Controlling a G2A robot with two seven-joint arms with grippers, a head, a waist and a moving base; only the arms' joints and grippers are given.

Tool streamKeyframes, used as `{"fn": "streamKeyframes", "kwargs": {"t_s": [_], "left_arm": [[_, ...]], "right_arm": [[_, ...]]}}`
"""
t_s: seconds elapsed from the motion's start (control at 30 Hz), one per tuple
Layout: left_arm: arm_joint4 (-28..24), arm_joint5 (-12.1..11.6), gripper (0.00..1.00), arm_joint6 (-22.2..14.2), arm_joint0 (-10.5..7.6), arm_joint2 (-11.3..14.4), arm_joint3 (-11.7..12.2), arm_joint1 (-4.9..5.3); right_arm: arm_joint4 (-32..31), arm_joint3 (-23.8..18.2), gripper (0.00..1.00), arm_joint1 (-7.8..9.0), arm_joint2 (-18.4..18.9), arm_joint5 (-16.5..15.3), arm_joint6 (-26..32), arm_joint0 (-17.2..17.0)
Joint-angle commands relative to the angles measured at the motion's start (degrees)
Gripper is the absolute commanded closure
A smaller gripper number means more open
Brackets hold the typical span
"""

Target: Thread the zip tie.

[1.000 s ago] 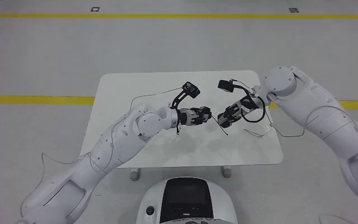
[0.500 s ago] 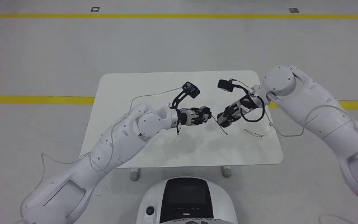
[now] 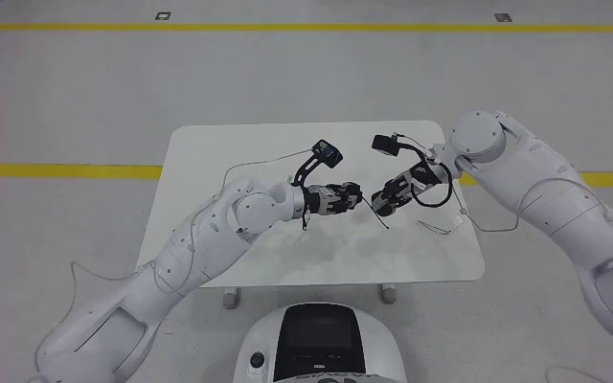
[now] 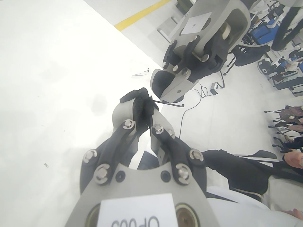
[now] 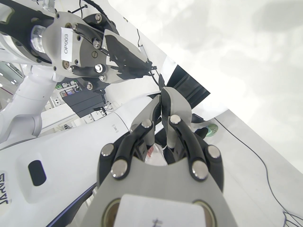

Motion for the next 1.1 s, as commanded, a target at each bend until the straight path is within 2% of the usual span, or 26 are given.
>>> {"fn": "streamKeyframes", "kwargs": {"t_s": [0.0,0.47,1.07], "left_arm": [[0.0,0.0,1.0,0.0,0.0,0.0,0.0,0.0],[0.0,0.0,1.0,0.0,0.0,0.0,0.0,0.0],[0.0,0.0,1.0,0.0,0.0,0.0,0.0,0.0]], "right_arm": [[0.03,0.06,1.0,-0.09,-0.14,0.0,0.0,0.09],[0.29,0.52,1.0,-0.59,-1.42,-0.48,0.0,0.95],[-0.23,-1.05,1.0,0.05,-1.07,-2.06,0.0,1.3]]}}
